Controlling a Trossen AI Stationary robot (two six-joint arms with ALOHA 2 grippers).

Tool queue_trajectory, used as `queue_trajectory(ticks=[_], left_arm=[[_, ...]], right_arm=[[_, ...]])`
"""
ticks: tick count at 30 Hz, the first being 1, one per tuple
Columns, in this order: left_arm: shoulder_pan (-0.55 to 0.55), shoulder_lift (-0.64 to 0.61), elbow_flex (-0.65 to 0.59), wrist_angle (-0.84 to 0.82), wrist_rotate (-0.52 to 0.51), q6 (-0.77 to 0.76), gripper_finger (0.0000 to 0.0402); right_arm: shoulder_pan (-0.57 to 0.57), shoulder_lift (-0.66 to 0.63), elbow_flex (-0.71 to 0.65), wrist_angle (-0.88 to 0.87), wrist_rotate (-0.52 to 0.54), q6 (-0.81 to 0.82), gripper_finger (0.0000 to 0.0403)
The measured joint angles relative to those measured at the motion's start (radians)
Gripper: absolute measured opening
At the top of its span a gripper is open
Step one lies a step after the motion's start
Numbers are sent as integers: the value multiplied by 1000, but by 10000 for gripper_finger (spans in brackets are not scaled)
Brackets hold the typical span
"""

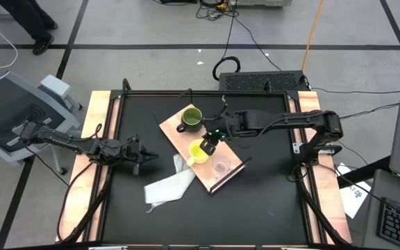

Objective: Stack small to large cups/mugs on shelf
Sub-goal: Adjust all the mugs

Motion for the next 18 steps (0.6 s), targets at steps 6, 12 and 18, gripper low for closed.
queue_trajectory(ticks=[6,12,18], left_arm=[[0,0,0,-25,0,-39,26],[0,0,0,-15,0,2,26],[0,0,0,-14,-1,23,7]], right_arm=[[0,-62,0,-36,3,-154,89],[0,-131,-99,22,22,-300,7],[0,-278,-379,296,29,-401,2]])
